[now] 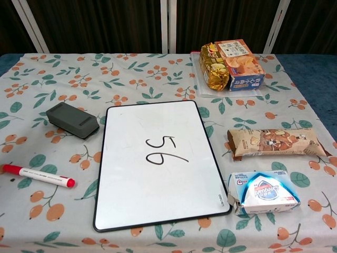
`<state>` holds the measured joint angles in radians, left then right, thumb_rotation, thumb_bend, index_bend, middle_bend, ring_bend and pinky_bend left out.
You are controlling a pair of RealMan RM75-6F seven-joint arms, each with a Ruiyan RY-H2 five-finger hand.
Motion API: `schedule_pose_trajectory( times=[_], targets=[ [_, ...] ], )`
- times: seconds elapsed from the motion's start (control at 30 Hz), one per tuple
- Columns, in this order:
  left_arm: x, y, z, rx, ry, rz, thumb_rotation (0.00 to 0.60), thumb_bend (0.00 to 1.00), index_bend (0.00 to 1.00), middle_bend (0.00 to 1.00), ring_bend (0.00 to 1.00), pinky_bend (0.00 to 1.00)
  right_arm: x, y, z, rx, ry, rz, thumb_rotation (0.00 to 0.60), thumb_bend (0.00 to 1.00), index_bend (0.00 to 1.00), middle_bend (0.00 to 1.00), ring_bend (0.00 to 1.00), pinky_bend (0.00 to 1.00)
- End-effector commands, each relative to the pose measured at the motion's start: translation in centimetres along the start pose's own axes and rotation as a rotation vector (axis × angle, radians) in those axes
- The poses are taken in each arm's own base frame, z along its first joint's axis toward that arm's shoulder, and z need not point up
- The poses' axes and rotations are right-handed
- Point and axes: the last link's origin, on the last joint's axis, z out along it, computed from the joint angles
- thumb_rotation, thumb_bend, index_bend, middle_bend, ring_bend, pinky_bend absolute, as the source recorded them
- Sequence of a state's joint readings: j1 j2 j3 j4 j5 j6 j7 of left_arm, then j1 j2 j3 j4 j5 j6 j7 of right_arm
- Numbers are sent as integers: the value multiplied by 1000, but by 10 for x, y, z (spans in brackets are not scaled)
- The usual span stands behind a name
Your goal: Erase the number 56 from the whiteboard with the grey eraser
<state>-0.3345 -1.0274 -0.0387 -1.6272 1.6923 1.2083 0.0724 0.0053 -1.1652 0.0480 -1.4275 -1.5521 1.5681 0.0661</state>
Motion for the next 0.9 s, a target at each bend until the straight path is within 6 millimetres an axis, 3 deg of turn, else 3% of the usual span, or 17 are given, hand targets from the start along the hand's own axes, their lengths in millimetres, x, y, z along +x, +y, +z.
schedule_pose_trajectory(
  times=[0.03,0.17,0.37,0.6,0.9],
  targets=[
    [-4,15,46,-75,-73,-45,600,7,85,60,54,207,1,0,1,-1,1,-2,600,276,0,0,0,0],
    [-18,19,75,-80,-142,-47,600,63,85,73,58,225,4,-2,1,0,5,9,600,279,0,0,0,0],
    [-34,27,102,-103,-198,-33,600,105,91,82,72,245,6,2,-1,-15,8,12,600,285,0,0,0,0],
    [-44,38,117,-127,-226,1,600,160,117,104,97,267,8,8,-2,-36,17,12,600,300,0,0,0,0],
    [-53,54,133,-169,-220,49,600,229,222,169,153,306,7,10,-3,-40,14,27,600,307,0,0,0,0]
  ],
)
